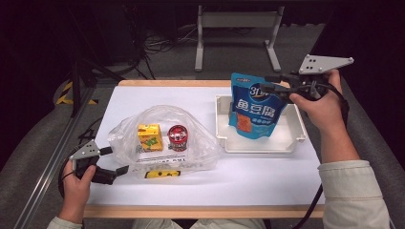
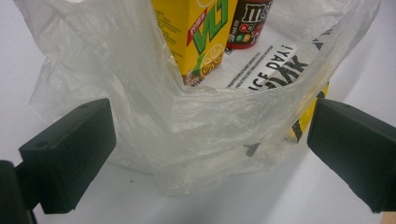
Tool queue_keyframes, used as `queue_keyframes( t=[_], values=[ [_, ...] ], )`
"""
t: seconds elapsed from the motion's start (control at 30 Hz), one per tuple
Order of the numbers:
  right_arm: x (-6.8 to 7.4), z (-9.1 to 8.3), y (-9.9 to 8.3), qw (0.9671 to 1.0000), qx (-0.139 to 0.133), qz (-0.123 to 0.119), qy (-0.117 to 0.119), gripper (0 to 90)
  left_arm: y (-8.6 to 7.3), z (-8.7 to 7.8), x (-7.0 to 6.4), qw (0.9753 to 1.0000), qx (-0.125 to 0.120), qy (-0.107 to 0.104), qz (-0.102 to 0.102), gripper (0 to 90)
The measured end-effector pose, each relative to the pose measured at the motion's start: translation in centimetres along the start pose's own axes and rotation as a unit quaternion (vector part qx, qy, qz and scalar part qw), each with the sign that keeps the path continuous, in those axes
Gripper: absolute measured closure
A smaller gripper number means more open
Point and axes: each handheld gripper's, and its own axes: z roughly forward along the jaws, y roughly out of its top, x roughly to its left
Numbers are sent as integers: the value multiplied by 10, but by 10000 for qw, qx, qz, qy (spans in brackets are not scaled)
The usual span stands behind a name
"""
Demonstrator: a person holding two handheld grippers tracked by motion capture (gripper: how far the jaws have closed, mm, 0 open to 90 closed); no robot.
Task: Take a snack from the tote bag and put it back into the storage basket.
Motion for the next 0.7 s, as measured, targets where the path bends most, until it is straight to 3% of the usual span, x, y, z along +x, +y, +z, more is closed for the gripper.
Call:
queue_keyframes(
  t=[0.13, 0.3, 0.47, 0.7],
  values=[
    [11, 2, -6, 9997, 139, 62, 166, 761, 0, 0, 0, 10000, -6, 9, 13, 19],
    [21, 4, -21, 9993, 292, 153, 170, 891, 0, 0, 0, 10000, 3, 4, -3, 19],
    [27, 8, -42, 9983, 379, 395, 222, 900, 0, 0, 0, 10000, 10, 8, 8, 19],
    [29, 12, -59, 9972, 486, 518, 224, 900, 0, 0, 0, 10000, 10, 7, 2, 19]
  ],
)
